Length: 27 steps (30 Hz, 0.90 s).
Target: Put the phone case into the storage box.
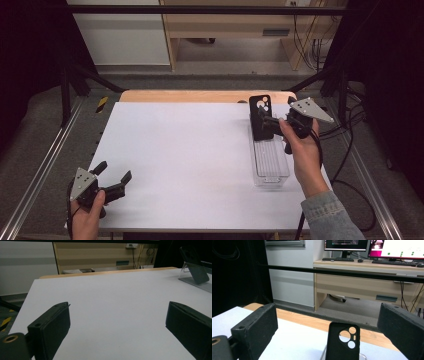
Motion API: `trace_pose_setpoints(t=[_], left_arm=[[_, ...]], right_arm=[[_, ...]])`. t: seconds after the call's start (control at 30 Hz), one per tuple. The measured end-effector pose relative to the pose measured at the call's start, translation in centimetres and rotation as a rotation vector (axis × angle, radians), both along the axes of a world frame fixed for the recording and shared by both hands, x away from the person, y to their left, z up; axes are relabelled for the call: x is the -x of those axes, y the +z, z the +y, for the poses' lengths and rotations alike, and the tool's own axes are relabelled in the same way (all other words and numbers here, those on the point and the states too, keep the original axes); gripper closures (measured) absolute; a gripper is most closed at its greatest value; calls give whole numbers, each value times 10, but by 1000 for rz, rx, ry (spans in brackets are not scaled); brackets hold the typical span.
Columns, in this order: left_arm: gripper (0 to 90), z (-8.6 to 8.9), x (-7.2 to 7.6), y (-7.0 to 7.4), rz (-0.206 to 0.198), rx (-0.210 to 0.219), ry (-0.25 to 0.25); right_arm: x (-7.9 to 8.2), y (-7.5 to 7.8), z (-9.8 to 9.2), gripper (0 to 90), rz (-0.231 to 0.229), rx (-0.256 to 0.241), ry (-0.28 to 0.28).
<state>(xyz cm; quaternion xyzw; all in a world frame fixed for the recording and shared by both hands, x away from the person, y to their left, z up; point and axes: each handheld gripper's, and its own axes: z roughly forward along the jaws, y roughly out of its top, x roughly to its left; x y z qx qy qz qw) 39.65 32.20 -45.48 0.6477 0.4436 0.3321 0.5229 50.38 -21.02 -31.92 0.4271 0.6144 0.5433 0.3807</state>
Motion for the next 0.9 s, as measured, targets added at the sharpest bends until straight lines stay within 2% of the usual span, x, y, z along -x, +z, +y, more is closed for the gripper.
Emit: trace_pose_setpoints(t=[0.37,0.57,0.9], left_arm=[[54,0,1,1,-8,5,-6],[51,1,2,2,-25,7,-9],[41,2,2,2,-23,7,-15]], right_arm=[[8,4,-11,24,-16,-6,-3],[12,5,-20,23,-16,-21,-8],[23,4,-39,22,-16,-46,-23]])
